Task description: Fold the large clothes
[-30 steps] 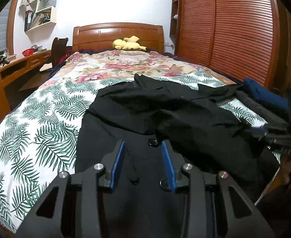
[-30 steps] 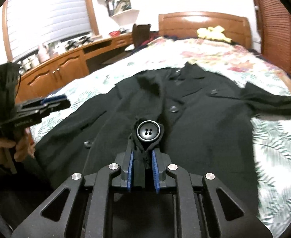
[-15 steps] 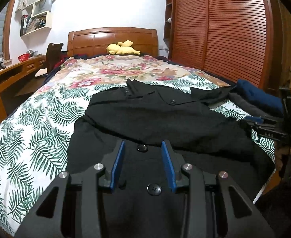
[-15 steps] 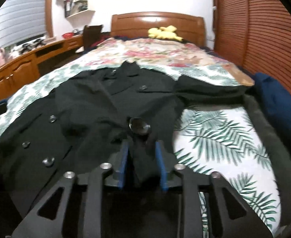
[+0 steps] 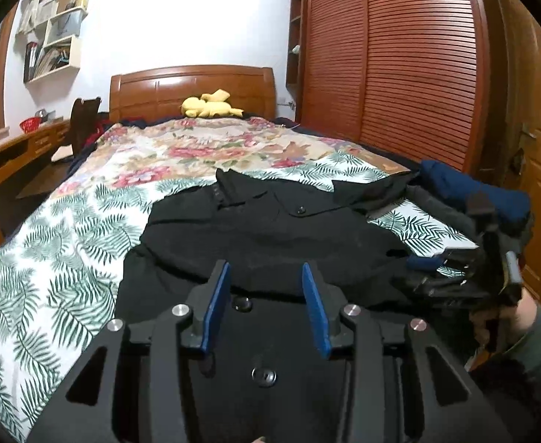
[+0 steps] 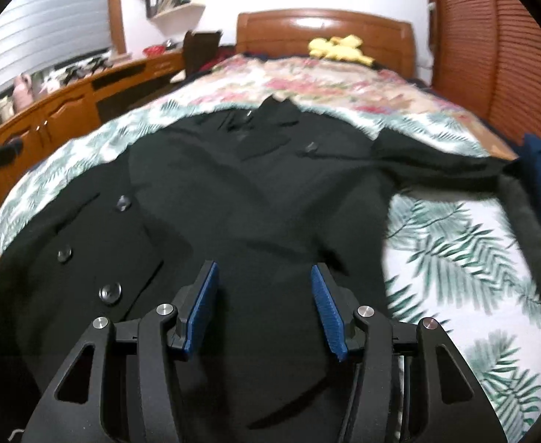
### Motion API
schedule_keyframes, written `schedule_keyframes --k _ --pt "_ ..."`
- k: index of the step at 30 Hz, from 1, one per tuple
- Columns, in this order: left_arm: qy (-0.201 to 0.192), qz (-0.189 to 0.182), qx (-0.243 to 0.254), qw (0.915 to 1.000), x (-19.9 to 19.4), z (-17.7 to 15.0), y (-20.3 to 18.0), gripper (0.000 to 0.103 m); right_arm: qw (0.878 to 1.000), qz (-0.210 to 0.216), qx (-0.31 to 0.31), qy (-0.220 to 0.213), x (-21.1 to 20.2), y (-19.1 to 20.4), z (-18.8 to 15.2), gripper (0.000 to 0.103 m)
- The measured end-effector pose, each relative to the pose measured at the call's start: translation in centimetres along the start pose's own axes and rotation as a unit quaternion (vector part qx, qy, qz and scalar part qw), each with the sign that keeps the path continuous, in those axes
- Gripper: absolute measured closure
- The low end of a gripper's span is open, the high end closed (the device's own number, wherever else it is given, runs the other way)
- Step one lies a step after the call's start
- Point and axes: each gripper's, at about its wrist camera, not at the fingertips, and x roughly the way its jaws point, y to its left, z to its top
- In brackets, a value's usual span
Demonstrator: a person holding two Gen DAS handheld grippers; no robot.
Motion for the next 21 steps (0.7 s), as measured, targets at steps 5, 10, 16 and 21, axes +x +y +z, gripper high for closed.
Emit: schedule_keyframes --k 5,10,16,21 --pt "-0.005 -0.002 0.004 1.0000 0.8 1.2 -0.5 0.060 0.999 0.004 0.016 0.038 1.9 -0.6 -1.1 0.050" --pt "-0.017 -0.008 0.007 0.9998 3.4 2.0 -1.0 0.059 0.999 -0.007 0.013 0.038 2.3 -0.3 -1.3 0.049" --pt "-0.014 -0.020 -0.002 0.9997 8.3 2.3 -1.0 0.059 0.999 -0.005 0.015 0.033 2.5 -0.4 -1.4 0.049" --pt "-0.009 -0.011 0.009 0.9999 11.7 1.8 -0.9 0.059 0.999 -0.001 0.017 0.031 2.6 -0.5 -1.4 0.049"
